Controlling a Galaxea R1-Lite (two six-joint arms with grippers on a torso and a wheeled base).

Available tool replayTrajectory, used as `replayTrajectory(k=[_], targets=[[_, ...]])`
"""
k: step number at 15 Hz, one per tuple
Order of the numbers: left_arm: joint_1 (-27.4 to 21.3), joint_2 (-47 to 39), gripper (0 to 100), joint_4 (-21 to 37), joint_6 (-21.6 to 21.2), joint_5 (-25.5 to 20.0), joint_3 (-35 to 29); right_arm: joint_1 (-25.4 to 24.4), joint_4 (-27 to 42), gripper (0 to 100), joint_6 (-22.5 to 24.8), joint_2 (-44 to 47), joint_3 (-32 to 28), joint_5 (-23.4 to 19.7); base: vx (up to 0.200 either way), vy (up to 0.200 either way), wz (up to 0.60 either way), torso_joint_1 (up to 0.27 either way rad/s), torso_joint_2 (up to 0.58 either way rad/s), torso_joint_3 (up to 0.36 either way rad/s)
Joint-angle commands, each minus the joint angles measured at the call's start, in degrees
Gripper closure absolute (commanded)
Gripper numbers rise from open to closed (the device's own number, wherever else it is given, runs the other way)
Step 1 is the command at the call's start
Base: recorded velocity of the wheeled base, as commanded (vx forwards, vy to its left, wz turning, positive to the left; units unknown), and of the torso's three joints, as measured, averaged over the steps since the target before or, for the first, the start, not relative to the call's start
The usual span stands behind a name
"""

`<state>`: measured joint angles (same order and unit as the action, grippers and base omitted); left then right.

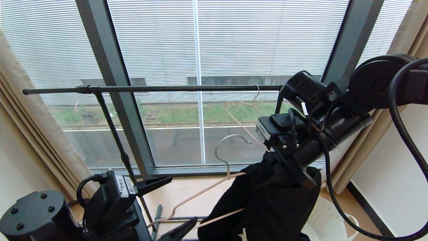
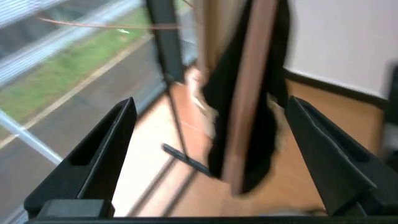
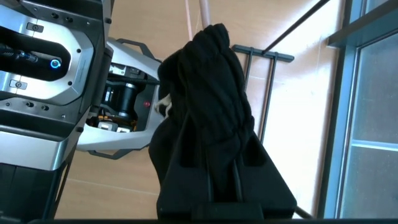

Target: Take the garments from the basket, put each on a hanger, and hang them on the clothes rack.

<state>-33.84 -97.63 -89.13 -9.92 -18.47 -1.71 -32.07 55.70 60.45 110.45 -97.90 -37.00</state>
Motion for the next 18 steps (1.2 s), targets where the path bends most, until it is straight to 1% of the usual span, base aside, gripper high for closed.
replayTrajectory(k=[1, 4, 6, 7, 8, 11, 12, 13, 15, 16, 17, 18], targets=[[1.94, -0.01, 0, -0.17, 0.26, -0.16, -0.31, 0.52, -0.24, 100, -0.34, -0.32, -0.01, 0.00, 0.000, 0.000, 0.00, 0.000, 0.00, 0.000], [1.94, 0.60, 0, -0.26, 0.52, -0.52, -0.31, 3.07, -0.68, 100, -0.95, -0.32, -0.45, -0.27, 0.000, 0.000, 0.00, 0.000, 0.00, 0.000], [2.02, 2.01, 0, -0.26, 4.03, -0.52, -1.37, 4.65, -0.68, 100, -1.04, -0.58, -0.45, -0.53, 0.000, 0.000, 0.00, 0.000, 0.00, 0.000], [2.11, 2.19, 0, -0.26, 4.83, -0.52, -1.72, 4.83, -0.68, 100, -1.04, -0.67, -0.45, -0.53, 0.000, 0.000, 0.00, 0.000, 0.00, 0.000], [2.82, 2.62, 0, -0.26, 6.85, -0.52, -2.69, 5.35, -0.59, 100, -1.04, -1.37, -0.45, -0.53, 0.000, 0.000, 0.00, 0.000, 0.00, 0.000], [4.40, 2.54, 0, -0.26, 10.19, -0.60, -3.74, 6.06, -0.77, 100, -1.39, -2.25, -0.71, -0.44, 0.000, 0.000, 0.00, 0.000, 0.00, 0.000], [5.28, 2.71, 0, -0.26, 12.30, -0.60, -3.92, 6.15, -0.86, 100, -2.45, -2.17, -1.15, -0.18, 0.000, 0.000, 0.00, 0.000, 0.00, 0.000], [6.24, 2.71, 0, -0.26, 15.11, -0.69, -4.89, 6.59, -0.86, 100, -4.12, -2.17, -1.24, -0.18, 0.000, 0.000, 0.00, 0.000, 0.00, 0.000], [8.18, 2.36, 0, -0.17, 22.76, -0.87, -7.87, 7.64, -0.86, 100, -5.87, -2.34, -1.77, -0.18, 0.000, 0.000, 0.00, 0.000, 0.00, 0.000], [9.93, 2.01, 0, -0.17, 29.08, -2.80, -9.54, 8.34, -0.86, 100, -6.49, -2.43, -2.73, -0.18, 0.000, 0.000, 0.00, 0.000, 0.00, 0.000], [10.99, 1.75, 0, -0.17, 31.46, -4.12, -9.98, 8.52, -0.86, 100, -6.66, -2.43, -3.08, -0.18, 0.000, 0.000, 0.00, 0.000, 0.00, 0.000], [14.59, 1.48, 0, -0.17, 38.49, -9.48, -11.21, 9.57, -0.86, 100, -7.72, -2.43, -3.61, -0.09, 0.000, 0.000, 0.00, 0.000, 0.00, 0.000]])
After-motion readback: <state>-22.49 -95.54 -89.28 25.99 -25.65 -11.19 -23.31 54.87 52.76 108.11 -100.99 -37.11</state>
